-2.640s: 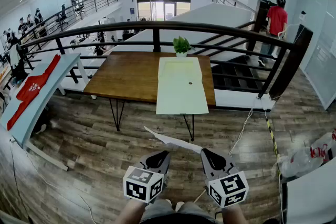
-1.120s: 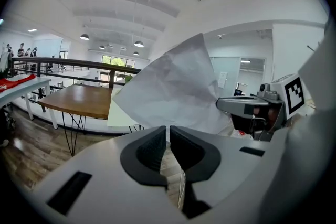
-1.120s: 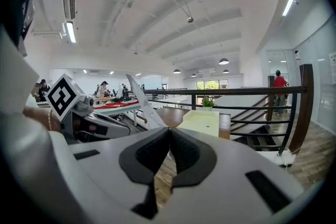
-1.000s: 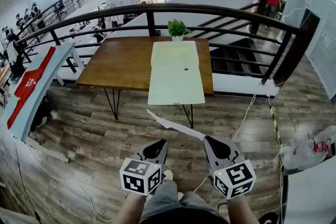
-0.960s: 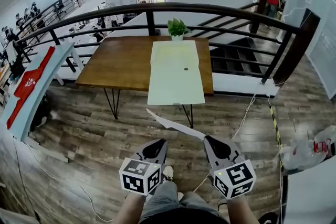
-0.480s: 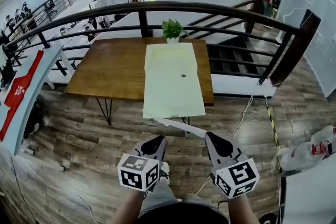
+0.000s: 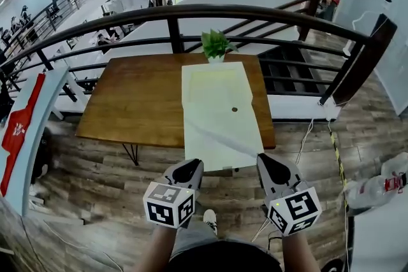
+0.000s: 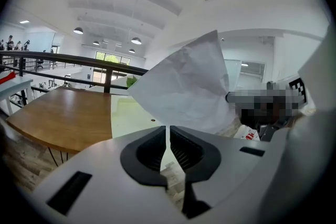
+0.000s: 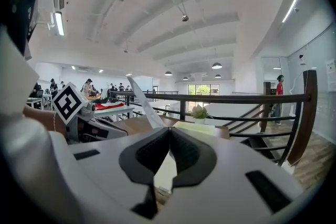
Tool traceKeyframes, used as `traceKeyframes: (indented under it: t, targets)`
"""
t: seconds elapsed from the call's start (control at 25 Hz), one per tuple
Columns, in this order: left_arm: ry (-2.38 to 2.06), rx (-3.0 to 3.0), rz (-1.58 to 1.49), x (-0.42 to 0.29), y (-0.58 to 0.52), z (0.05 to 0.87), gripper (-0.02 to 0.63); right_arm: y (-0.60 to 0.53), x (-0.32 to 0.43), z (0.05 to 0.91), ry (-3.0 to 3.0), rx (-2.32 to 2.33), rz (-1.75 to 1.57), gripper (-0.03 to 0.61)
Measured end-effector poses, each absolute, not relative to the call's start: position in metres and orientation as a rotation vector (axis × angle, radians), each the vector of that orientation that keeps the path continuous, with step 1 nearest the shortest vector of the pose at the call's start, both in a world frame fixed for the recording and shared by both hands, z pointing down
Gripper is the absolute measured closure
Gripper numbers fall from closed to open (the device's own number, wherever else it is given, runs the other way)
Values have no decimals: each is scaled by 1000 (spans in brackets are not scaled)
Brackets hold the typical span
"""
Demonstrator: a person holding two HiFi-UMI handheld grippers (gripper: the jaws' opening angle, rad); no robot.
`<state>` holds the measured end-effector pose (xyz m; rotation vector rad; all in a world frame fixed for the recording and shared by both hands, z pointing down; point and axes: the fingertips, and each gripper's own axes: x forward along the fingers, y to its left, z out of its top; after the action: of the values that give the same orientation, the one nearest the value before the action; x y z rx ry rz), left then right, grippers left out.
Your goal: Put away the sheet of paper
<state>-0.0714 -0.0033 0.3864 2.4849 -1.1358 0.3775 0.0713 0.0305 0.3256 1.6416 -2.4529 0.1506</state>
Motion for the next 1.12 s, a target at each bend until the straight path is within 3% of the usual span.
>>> traceKeyframes:
  t: [1.12]
  targets:
    - [-1106, 2466, 377, -78, -117, 395, 578, -100, 72, 331, -2391, 1640, 106, 549]
